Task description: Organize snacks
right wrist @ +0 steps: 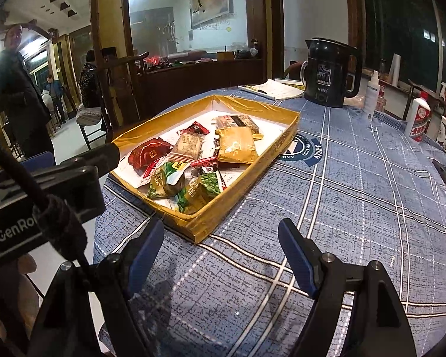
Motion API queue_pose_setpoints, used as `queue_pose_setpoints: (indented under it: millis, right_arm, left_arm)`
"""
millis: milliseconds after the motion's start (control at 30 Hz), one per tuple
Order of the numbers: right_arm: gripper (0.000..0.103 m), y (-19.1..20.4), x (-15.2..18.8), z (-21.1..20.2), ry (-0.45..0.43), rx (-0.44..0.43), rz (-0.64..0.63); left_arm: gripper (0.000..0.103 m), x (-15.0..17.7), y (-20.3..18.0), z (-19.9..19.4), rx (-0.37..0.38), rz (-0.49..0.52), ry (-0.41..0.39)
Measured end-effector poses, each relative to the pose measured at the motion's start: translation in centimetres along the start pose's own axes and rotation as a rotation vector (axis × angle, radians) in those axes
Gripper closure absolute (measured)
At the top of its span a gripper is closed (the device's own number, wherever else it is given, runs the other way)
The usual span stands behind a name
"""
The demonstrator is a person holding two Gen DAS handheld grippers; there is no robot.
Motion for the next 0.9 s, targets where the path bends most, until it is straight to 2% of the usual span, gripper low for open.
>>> queue_pose_setpoints:
  millis: [200, 333, 433, 533, 667, 767, 900]
  right_arm:
    - [0.024, -1.1, 0.2, -0.8, -0.013, 0.000, 0.025]
    - [0.024, -1.5, 0.2, -1.5, -0.035, -0.007, 0.033]
    - [0.024, -1.4, 0.1, -2.3, -0.058, -0.014, 0.018]
    - [0.024, -1.3, 0.1, -2.8, -0.072, -0.020, 0.007]
    - [0.023, -1.1, 0.5, -2.9, -0.069, -0.030, -0.002]
    - [0.023, -0.8, 0.8, -2.9, -0.065, -0.036, -0.018]
    - [0.023, -0.8, 0.9, -2.8, -0.062, -0.031, -0.019]
  left_arm:
    - [0.009, -0.5, -0.9, -1.7, -0.019, 0.013, -0.063]
    - [0.009, -1.5, -0.5, -4.9, -0.097, -0.012, -0.218]
    - [0.007, -1.7, -0.2, -7.2, -0.086, -0.046, -0.320]
    - [0.007, -1.5, -0.8, -6.5, -0.001, -0.041, -0.246]
    - [0.007, -1.2, -1.2, -5.6, 0.006, -0.023, -0.200]
    - [0.007, -0.7, -1.3, -4.8, 0.038, -0.034, -0.142]
    - [0.007, -0.1, -1.6, -4.0, 0.008, -0.016, -0.097]
Point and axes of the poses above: each gripper's, at about its wrist camera, not at the fingertips, and z roughly the way its jaws point, y to its left, x to its underside, the point moved 8 cm from there along z, roughly the way its jaws point, and after that the axes turned 5 degrees about -z, right-handed, at the moved point
